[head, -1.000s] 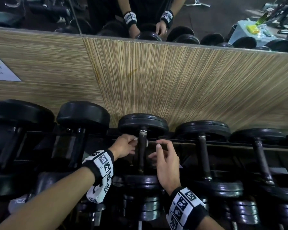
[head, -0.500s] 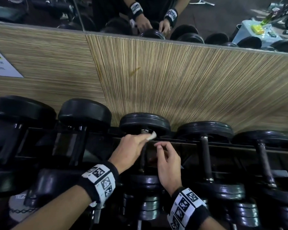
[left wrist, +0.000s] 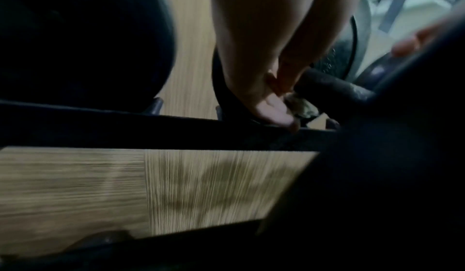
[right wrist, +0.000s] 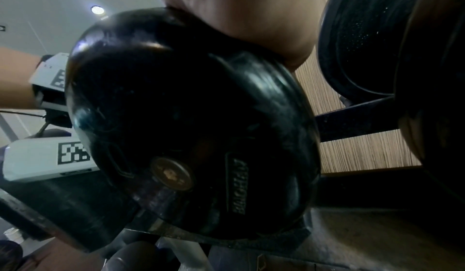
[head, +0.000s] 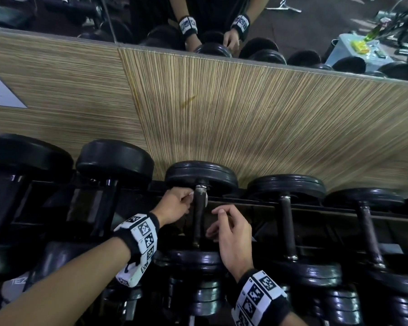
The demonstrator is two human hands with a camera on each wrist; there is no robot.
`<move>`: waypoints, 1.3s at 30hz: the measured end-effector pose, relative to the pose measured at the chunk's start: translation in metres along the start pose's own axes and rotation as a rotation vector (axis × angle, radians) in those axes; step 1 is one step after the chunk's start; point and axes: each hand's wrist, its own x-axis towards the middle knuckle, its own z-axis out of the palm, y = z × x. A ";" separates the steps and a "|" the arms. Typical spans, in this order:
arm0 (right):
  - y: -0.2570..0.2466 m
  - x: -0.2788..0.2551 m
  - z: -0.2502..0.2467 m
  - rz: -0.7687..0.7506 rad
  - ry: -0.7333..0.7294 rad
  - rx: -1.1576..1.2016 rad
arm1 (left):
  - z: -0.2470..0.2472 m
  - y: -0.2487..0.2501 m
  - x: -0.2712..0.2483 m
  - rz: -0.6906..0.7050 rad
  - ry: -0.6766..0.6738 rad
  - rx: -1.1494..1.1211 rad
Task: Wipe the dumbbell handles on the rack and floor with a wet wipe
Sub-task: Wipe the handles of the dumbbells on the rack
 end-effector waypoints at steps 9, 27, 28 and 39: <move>0.000 0.000 -0.002 -0.007 -0.009 0.013 | 0.002 0.019 -0.022 0.138 0.209 -0.086; 0.005 0.026 -0.015 -0.040 -0.106 0.107 | -0.035 0.039 -0.109 0.225 0.294 0.097; 0.006 0.031 -0.019 0.019 -0.083 0.108 | -0.049 0.031 -0.114 0.218 0.359 0.168; 0.022 0.074 0.011 0.182 -0.186 -0.218 | -0.088 -0.019 -0.150 -0.098 0.723 0.521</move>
